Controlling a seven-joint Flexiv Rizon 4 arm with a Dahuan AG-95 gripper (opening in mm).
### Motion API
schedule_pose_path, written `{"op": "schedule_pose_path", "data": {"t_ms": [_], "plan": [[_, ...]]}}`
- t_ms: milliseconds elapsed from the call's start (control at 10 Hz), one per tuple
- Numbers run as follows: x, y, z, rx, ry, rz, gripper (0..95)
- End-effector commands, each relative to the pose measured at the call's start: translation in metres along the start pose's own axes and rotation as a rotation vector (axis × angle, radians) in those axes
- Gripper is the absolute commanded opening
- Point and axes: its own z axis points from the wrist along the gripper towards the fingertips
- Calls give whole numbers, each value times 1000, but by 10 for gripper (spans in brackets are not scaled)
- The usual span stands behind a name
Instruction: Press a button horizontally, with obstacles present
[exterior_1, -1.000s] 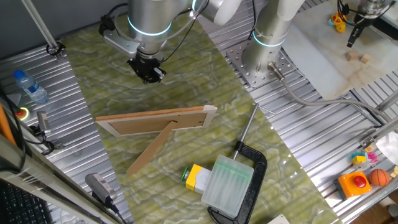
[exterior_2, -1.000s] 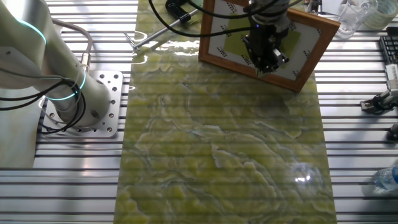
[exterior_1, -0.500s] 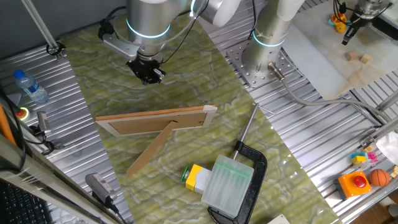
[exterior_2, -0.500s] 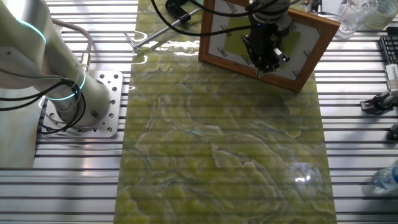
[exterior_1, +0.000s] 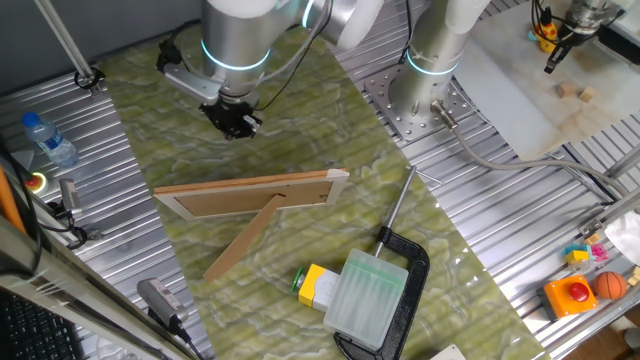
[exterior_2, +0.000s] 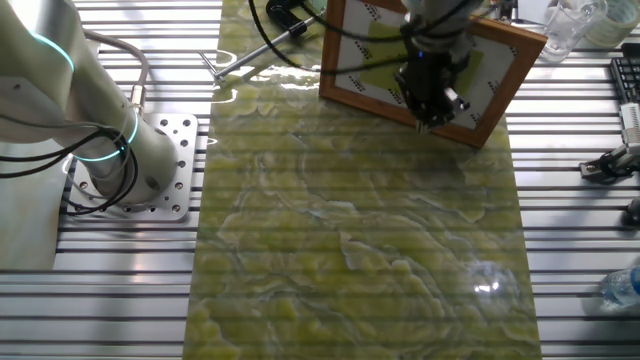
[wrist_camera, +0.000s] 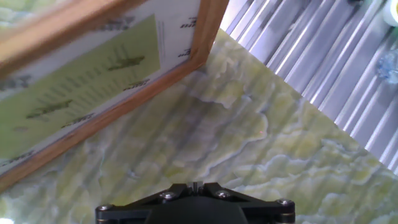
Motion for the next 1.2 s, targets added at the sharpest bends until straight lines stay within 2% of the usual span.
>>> {"op": "schedule_pose_path", "data": {"t_ms": [100,300,400,600,800,900,1000,1100,1200], "plan": [[1,4,-8,-10,-8,-10,0],[1,15,-27,-10,-7,2,0],[-3,27,-48,-10,0,10,0],[-14,42,-73,-9,19,36,0],[-16,47,-77,1,28,47,0],[-16,47,-77,27,16,-31,0],[-16,47,-77,58,30,-71,0],[-16,47,-77,57,17,-89,0],[-16,47,-77,53,-20,-99,0]]}}
